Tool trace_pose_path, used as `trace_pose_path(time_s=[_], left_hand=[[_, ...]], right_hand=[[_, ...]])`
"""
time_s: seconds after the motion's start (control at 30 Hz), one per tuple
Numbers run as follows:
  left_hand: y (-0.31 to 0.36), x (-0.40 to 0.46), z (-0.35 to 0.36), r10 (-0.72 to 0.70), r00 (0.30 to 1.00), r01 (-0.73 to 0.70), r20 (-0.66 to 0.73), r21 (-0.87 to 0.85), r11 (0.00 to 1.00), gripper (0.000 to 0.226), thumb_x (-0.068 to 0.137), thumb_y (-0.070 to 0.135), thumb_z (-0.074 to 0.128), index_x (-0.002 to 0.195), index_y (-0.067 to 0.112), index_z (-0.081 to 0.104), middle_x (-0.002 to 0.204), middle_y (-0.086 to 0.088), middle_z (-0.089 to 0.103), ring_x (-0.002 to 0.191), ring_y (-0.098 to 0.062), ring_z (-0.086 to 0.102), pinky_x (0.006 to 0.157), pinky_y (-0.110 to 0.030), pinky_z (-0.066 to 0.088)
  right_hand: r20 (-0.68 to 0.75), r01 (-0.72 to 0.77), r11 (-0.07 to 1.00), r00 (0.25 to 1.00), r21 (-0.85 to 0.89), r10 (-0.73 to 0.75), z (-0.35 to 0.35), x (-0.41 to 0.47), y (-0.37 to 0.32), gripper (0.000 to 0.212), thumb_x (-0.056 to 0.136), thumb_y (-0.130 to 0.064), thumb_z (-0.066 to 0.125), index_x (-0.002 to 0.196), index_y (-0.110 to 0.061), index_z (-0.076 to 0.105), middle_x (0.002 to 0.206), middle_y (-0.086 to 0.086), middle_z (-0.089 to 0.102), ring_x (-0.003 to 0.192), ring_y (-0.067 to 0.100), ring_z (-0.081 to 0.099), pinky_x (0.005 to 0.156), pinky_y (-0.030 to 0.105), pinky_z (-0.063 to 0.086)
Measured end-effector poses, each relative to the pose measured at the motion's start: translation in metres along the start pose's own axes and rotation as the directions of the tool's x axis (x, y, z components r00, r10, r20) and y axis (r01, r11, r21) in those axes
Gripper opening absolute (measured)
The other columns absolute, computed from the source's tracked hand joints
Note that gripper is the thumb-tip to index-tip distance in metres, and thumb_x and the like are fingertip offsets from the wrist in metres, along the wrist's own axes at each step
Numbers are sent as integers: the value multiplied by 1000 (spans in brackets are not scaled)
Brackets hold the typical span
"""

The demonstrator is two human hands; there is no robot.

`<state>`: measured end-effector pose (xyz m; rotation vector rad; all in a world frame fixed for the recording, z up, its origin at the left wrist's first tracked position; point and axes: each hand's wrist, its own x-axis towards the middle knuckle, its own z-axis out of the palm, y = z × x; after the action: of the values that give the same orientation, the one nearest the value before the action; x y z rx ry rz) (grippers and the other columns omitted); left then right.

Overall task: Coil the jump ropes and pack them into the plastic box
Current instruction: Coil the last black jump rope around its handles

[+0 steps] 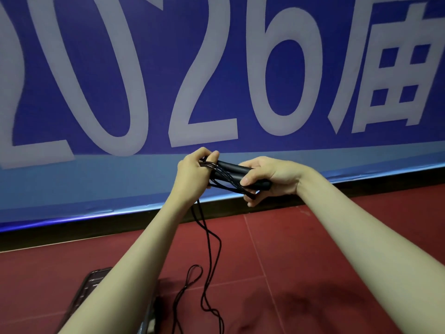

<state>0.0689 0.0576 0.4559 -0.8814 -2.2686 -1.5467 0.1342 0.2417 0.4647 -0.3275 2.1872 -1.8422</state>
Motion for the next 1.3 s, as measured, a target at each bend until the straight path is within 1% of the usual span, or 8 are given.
trace_pose_path(time_s=[0.27, 0.37, 0.6, 0.73, 0.83, 0.9, 1.07, 1.3], left_hand=[[-6, 7, 7, -179, 957, 165, -228, -80, 983, 36, 100, 23, 46, 73, 1, 53, 69, -10, 51, 60, -20, 40, 52, -27, 37], [-10, 10, 3, -256, 925, 223, -280, -144, 964, 33, 100, 21, 45, 81, -3, 59, 74, -11, 54, 58, -20, 40, 47, -23, 36], [-15, 9, -10, -329, 883, 269, -334, -214, 939, 27, 97, 10, 41, 87, 0, 64, 72, -10, 53, 52, -16, 39, 44, -20, 36], [-12, 9, -9, -280, 883, 213, -377, -211, 954, 26, 98, 12, 43, 86, -1, 62, 72, -9, 53, 59, -19, 40, 55, -30, 37], [-12, 10, -8, -230, 886, 161, -403, -198, 967, 23, 97, 12, 46, 82, 3, 61, 68, -6, 52, 62, -21, 41, 58, -34, 38], [-12, 11, -8, -206, 883, 134, -422, -194, 972, 25, 98, 14, 46, 78, 5, 59, 65, -4, 50, 59, -18, 39, 55, -31, 36], [-10, 8, -7, -100, 876, 38, -471, -139, 989, 31, 100, 18, 46, 72, 4, 49, 58, 1, 38, 50, -7, 26, 46, -21, 24], [-3, 5, -3, 7, 853, -90, -523, -132, 987, 30, 100, 15, 46, 76, -2, 49, 58, -1, 37, 51, -7, 27, 47, -20, 25]], right_hand=[[-272, 187, 980, 948, 64, -163, 5, 4, -4, 47, 85, -2, 67, 125, -20, 54, 113, 10, 64, 69, 25, 65, 51, 25, 48], [-294, 301, 945, 922, 128, -253, 11, 9, -5, 27, 88, -3, 65, 111, -15, 58, 107, 13, 62, 70, 26, 68, 59, 26, 53], [-237, 365, 930, 900, -50, -366, 23, 18, -1, 46, 74, 12, 71, 107, -16, 57, 108, 10, 55, 87, 19, 64, 87, 27, 52], [-497, 352, 853, 700, -385, -513, 43, 31, 1, 39, 77, -10, 80, 104, -23, 55, 110, 3, 49, 88, 12, 57, 72, 17, 47], [-577, 386, 802, 558, -456, -597, 50, 39, 2, 34, 79, -21, 80, 102, -32, 57, 109, -8, 44, 104, 13, 53, 75, 29, 47], [-591, 417, 791, 526, -448, -612, 52, 39, 1, 22, 82, -23, 77, 95, -29, 59, 101, -8, 48, 93, 13, 54, 65, 26, 48], [-665, 367, 868, 560, -335, -494, 49, 41, 4, 13, 89, -27, 69, 88, -15, 64, 80, 2, 62, 63, 13, 59, 52, 27, 48], [-708, 359, 925, 620, -127, -338, 43, 41, -2, 19, 93, -24, 62, 89, -6, 67, 77, 7, 67, 59, 18, 65, 53, 27, 49]])
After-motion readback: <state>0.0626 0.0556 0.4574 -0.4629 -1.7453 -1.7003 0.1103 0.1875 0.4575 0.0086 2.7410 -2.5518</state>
